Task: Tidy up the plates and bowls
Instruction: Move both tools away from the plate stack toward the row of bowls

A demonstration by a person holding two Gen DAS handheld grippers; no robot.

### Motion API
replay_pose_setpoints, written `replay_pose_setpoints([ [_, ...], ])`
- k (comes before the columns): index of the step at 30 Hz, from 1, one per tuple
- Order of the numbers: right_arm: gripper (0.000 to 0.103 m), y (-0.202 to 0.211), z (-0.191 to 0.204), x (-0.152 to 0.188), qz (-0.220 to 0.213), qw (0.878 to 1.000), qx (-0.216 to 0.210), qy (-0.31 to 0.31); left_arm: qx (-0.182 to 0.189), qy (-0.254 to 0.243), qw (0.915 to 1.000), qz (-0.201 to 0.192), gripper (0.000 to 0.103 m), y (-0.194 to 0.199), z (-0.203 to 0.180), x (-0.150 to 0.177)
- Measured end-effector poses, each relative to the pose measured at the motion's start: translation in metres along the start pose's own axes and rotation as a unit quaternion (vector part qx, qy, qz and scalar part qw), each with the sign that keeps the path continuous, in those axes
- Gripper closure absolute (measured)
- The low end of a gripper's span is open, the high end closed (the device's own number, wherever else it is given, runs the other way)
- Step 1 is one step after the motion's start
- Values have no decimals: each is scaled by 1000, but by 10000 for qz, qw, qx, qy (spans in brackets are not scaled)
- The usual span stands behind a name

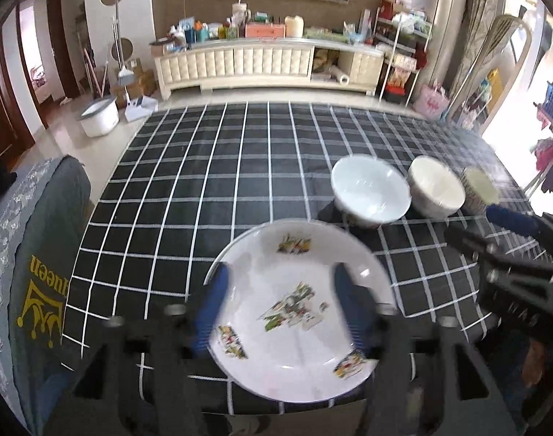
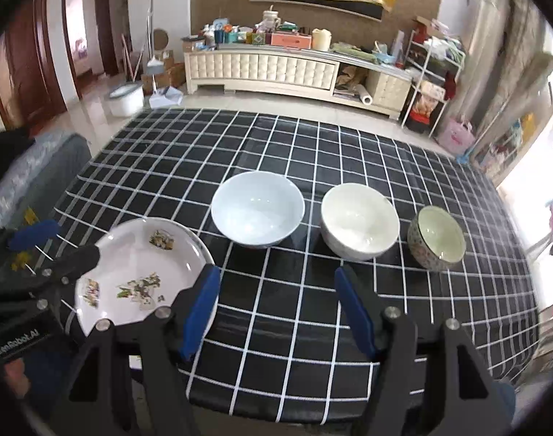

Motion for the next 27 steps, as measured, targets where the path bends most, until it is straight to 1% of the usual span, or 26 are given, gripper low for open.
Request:
replay_pose_setpoints([
  [1,33,6,-4,-1,-113,9999,67,-3,50,11,10000,-72,33,4,-3,-1],
  [2,33,11,-6,-1,-183,9997,154,18,100,2,9998,-150,33,9,-6,-3],
  [3,31,15,-9,-2,-227,9995,220,17,130,-21,9997,-190,30,11,-9,-4],
  [4,28,21,-15,-4,-290,9992,272,-26,140,-37,9996,-224,24,15,-14,-5],
  [6,15,25,-22,-6,-363,9990,252,-57,177,-71,9994,-287,22,20,-19,-7],
  [8,10,30,-27,-9,-451,9987,240,-40,196,-133,9991,-339,21,26,-28,-9],
  [10,7,33,-32,-12,-549,9983,171,-4,193,-200,9987,-427,11,30,-35,-12],
  [11,7,34,-35,-13,-570,9982,192,4,195,-233,9985,-459,9,32,-38,-14],
  [13,6,32,-38,-16,-568,9981,211,46,217,-310,9981,-483,0,34,-43,-19],
  [15,6,31,-41,-19,-536,9985,136,37,290,-397,9976,-491,0,34,-49,-23],
  [19,6,24,-50,-25,-467,9989,63,-37,199,-575,9967,-528,0,31,-58,-33],
  [22,6,17,-57,-30,-348,9992,-71,-183,171,-565,9970,-493,0,25,-61,-40],
  [25,6,10,-62,-36,-291,9992,-153,-235,330,-484,9973,-450,0,19,-63,-49],
  [27,6,7,-63,-40,-256,9991,-250,-235,346,-493,9971,-463,0,16,-65,-54],
])
Point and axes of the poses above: each gripper's, at about its wrist camera, not at the fingertips, and y roughly against the way its jaws point, z to its left, x to its underside, the point moved 3 cm from there along -y, roughly the way its jaws point, and after that the axes turned 1 degree about -x, right-handed, at the moved point
